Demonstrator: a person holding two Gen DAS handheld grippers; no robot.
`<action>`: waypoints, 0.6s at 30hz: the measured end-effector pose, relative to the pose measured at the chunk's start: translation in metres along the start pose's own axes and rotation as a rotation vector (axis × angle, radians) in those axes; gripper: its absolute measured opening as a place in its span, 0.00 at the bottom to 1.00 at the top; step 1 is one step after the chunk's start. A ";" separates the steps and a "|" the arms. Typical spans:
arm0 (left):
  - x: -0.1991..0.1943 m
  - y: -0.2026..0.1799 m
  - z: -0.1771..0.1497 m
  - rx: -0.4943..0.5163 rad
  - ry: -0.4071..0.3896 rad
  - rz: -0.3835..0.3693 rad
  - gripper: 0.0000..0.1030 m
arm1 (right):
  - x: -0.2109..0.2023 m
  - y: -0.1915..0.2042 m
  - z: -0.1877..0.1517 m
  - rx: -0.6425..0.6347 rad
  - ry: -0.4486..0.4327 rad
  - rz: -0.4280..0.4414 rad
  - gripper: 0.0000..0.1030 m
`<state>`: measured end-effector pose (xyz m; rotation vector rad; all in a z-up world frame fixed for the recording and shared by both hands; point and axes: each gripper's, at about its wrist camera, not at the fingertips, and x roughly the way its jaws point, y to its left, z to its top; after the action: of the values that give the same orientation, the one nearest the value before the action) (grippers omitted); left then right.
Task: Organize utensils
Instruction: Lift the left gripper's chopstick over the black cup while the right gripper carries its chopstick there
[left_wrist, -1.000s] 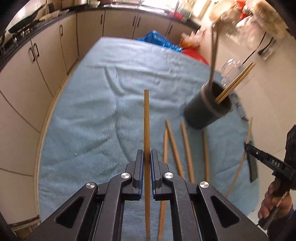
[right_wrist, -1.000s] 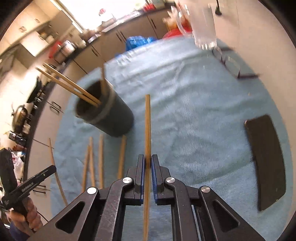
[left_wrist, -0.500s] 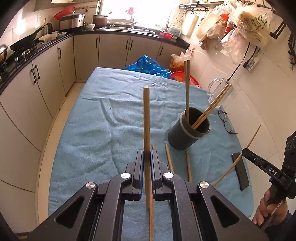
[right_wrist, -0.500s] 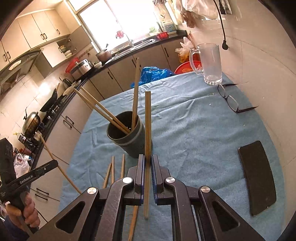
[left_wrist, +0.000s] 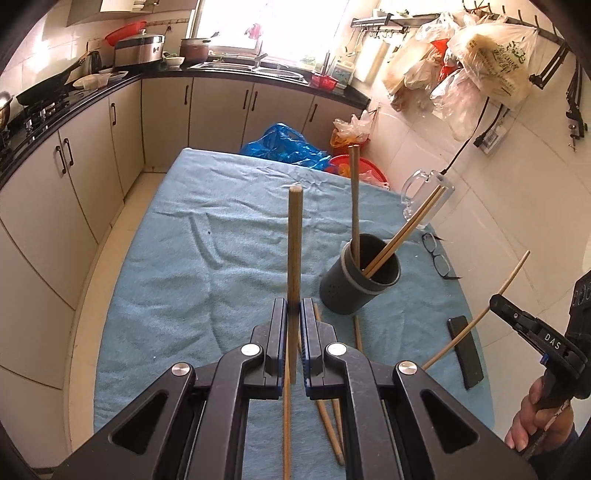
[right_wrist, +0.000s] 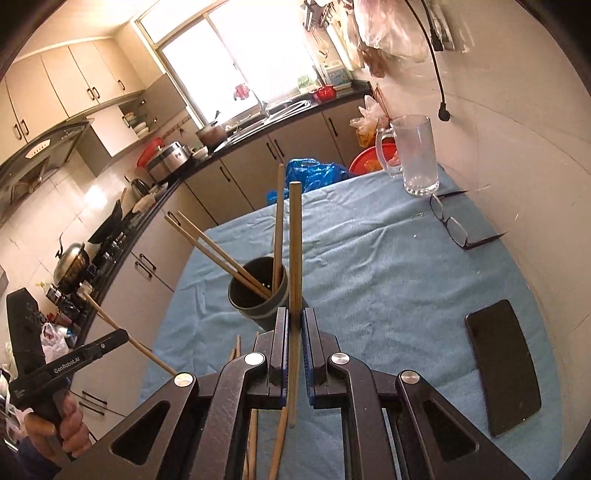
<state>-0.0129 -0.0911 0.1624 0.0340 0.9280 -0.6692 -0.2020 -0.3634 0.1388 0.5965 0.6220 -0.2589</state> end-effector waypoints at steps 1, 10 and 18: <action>-0.001 -0.001 0.001 0.001 -0.002 -0.002 0.06 | -0.002 0.000 0.001 0.004 -0.005 0.001 0.07; -0.010 -0.009 0.009 0.013 -0.025 -0.025 0.06 | -0.015 -0.004 0.013 0.034 -0.043 0.016 0.07; -0.020 -0.014 0.017 0.022 -0.049 -0.041 0.06 | -0.025 -0.005 0.021 0.047 -0.067 0.028 0.07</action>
<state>-0.0167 -0.0971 0.1916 0.0175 0.8759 -0.7151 -0.2142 -0.3782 0.1657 0.6387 0.5436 -0.2673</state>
